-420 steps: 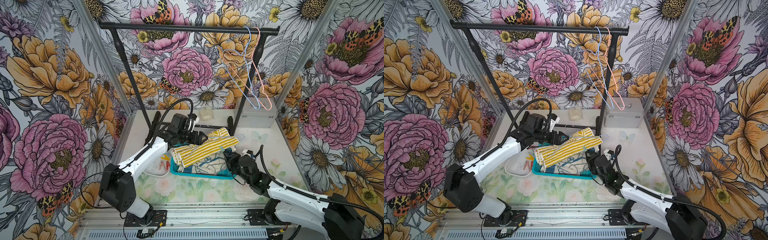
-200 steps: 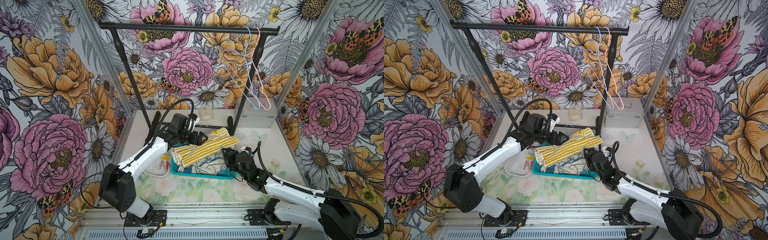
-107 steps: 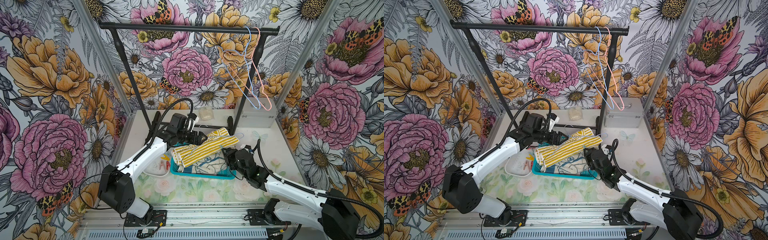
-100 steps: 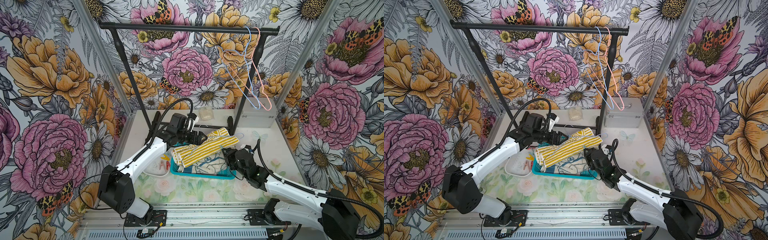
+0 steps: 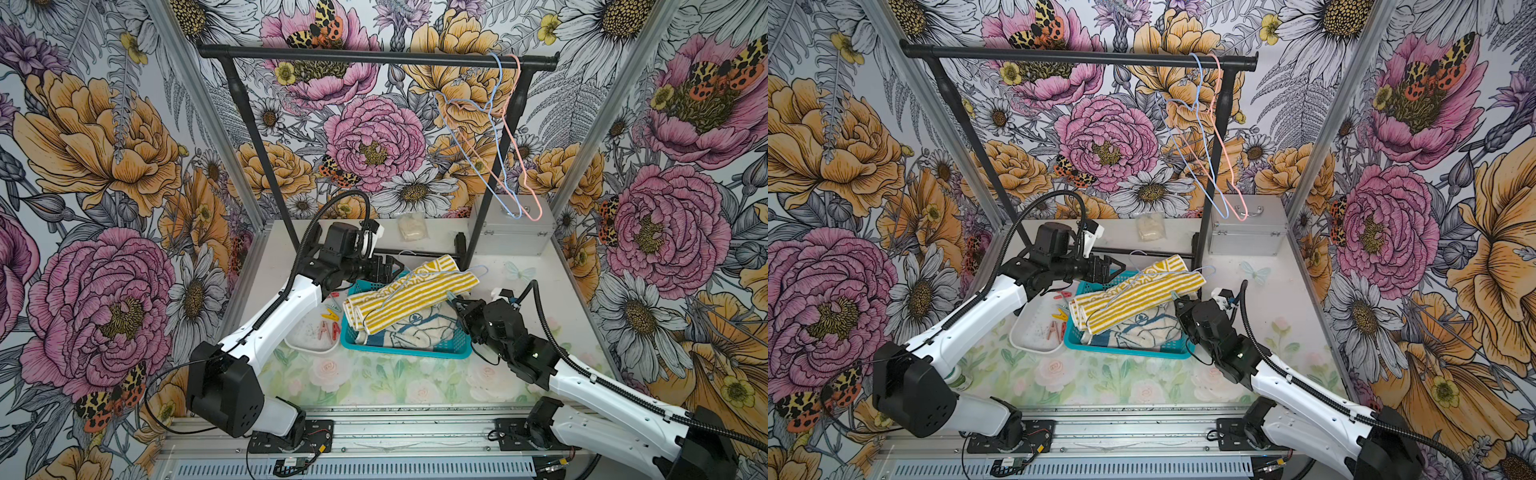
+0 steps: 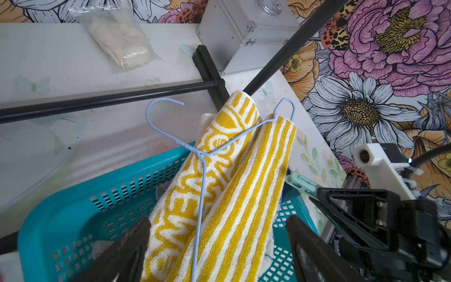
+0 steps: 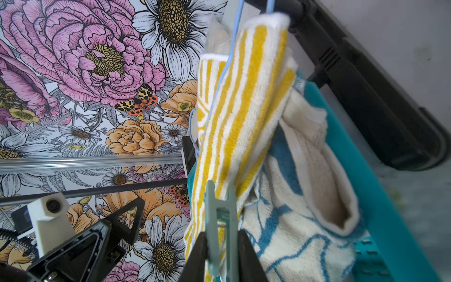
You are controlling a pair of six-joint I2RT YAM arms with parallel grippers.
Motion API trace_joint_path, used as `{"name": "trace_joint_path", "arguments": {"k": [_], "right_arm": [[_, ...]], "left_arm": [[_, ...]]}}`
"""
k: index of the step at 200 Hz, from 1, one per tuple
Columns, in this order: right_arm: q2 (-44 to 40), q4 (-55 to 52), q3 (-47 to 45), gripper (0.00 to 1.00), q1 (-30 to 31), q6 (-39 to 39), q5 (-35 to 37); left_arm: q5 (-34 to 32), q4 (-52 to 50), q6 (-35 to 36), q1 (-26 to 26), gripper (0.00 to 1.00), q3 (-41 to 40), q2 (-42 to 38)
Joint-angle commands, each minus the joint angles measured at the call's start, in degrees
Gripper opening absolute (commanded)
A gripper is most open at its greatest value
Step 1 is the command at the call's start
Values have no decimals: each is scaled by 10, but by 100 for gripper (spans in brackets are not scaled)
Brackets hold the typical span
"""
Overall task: Remove the clothespins securing towels to the hanger
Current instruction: Remove the clothespin from the hanger, then place the clothespin in the storage box.
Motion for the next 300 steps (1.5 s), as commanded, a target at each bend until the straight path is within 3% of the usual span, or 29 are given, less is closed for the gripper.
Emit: {"name": "trace_joint_path", "arguments": {"k": [1,49,112,153,215,300], "right_arm": [[-21,-46,11,21,-1,-26,-11],[10,-121,113,21,8,-123,-48],[288,-164,417,20,76,-271,-143],[451,-201,586,20,95,-324,-204],[614,-224,734,20,104,-347,-281],[766,-263,885,20,124,-345,-344]], "left_arm": [[-7,0,2,13,89,-12,-20],[-20,-16,-17,52,89,-19,-38],[-62,-35,-88,165,90,-96,-114],[-92,-65,-120,247,91,-159,-203],[-104,-118,-161,338,92,-234,-306],[-115,-128,-170,343,94,-266,-355]]}}
